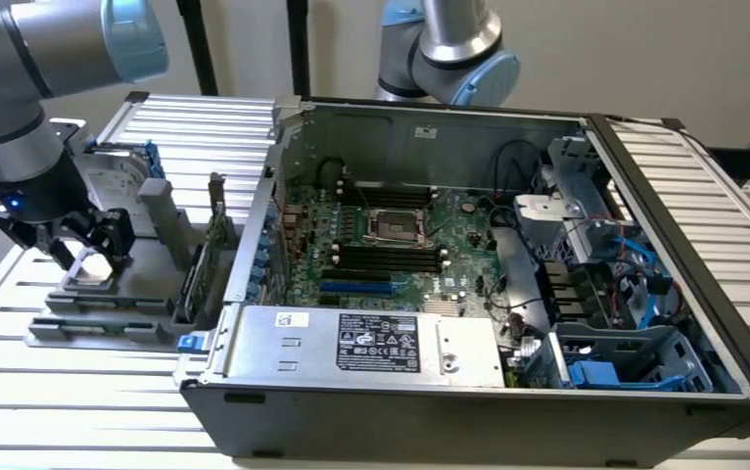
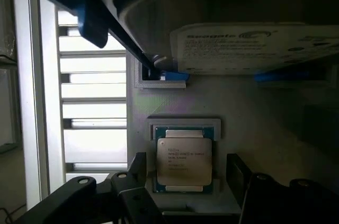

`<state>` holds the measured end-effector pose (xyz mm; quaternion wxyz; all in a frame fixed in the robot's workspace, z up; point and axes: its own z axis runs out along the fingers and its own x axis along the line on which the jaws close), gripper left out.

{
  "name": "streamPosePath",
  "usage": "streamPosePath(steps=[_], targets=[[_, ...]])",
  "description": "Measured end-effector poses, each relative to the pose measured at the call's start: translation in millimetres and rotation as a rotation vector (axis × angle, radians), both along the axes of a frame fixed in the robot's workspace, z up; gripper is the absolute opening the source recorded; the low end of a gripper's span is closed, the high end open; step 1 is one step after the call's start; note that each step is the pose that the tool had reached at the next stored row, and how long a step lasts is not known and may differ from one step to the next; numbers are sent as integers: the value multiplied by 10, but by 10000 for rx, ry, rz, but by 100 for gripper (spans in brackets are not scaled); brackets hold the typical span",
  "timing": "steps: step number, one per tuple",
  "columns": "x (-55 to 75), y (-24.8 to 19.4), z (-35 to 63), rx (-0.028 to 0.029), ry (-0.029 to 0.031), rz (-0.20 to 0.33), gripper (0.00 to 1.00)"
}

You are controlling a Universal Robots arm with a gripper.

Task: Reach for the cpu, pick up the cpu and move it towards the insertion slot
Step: 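Pick up the cpu and move it towards the insertion slot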

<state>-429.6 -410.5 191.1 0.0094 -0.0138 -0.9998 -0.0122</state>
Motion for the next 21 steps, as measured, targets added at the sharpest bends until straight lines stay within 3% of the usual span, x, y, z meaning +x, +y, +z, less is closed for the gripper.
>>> streamPosePath(steps=[21], targets=[[-18, 51, -52, 0, 0, -35, 71]])
